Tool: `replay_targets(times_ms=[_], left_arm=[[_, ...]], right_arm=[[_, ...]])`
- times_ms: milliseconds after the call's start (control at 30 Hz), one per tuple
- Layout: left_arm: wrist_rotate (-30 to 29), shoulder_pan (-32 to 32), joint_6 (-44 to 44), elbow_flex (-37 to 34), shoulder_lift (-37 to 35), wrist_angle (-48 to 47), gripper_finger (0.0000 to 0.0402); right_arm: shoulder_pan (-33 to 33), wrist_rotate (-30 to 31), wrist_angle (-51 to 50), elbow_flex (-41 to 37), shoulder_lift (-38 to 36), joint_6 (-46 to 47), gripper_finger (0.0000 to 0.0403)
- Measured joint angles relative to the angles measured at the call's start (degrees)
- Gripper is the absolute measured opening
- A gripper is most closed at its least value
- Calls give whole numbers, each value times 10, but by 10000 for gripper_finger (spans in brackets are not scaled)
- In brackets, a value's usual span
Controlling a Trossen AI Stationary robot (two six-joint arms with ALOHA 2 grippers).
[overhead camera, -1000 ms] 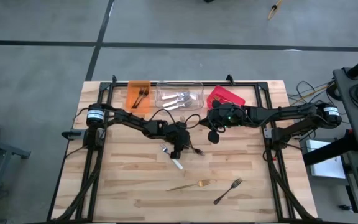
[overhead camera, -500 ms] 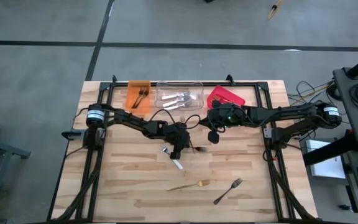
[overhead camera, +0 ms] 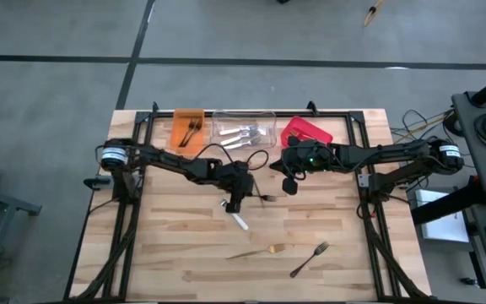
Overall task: Sort silverware by color (type)
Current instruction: Put the black fork into the orange bin
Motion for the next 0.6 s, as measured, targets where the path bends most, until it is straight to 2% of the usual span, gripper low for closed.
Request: replay_targets(times_ms=[133, 467, 600], left_arm=[[-34, -2, 0, 0, -37, -51, 1], [-54, -2, -10, -39, -171, -129, 0], [-111, 2, -27, -80, -246, -133, 0]], right_arm=[[0, 0, 0, 0, 0, 0, 9], [0, 0, 46, 0, 0, -5, 9], [0, 0, 86, 0, 0, -16, 9]])
